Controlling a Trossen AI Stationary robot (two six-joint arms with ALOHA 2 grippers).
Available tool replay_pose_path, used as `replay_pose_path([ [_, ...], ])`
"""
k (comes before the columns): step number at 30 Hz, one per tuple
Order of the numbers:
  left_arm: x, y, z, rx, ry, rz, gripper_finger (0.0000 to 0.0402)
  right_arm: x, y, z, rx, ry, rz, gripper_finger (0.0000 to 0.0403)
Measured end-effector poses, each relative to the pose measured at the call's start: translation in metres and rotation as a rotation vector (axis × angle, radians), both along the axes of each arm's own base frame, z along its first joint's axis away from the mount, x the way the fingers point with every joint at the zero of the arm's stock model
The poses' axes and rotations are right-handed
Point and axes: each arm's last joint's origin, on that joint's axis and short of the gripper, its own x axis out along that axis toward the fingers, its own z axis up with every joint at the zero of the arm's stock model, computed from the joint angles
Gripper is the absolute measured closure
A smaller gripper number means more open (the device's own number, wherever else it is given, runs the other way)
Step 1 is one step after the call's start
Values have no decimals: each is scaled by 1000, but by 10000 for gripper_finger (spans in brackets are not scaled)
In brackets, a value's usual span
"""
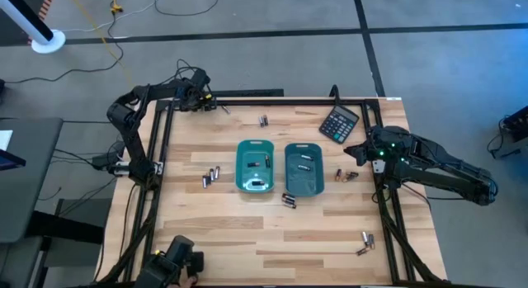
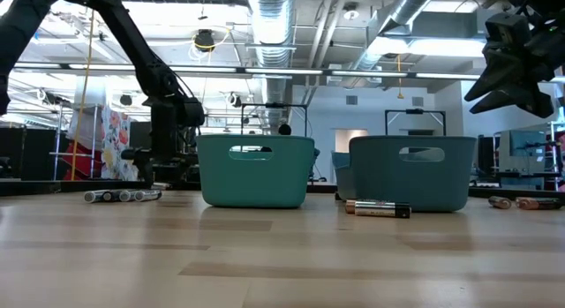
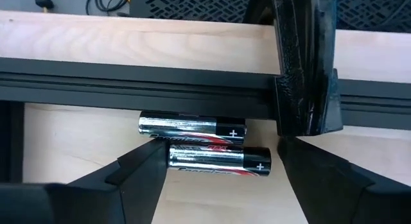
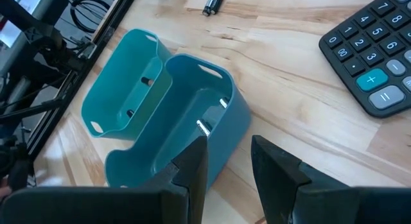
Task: Sort batteries
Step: Put the silver battery into the blue bin
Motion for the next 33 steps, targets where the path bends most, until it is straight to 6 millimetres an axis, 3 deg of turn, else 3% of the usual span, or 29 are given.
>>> replay_pose_path([
  [14, -5, 0, -1, -50, -8, -34, 112, 0, 0, 0, 1, 0, -1, 266],
  [25, -5, -1, -1, -50, -9, -33, 176, 0, 0, 0, -1, 0, 0, 266],
  [33, -5, -2, 1, -51, -22, -13, 169, 0, 0, 0, -5, 2, 3, 266],
])
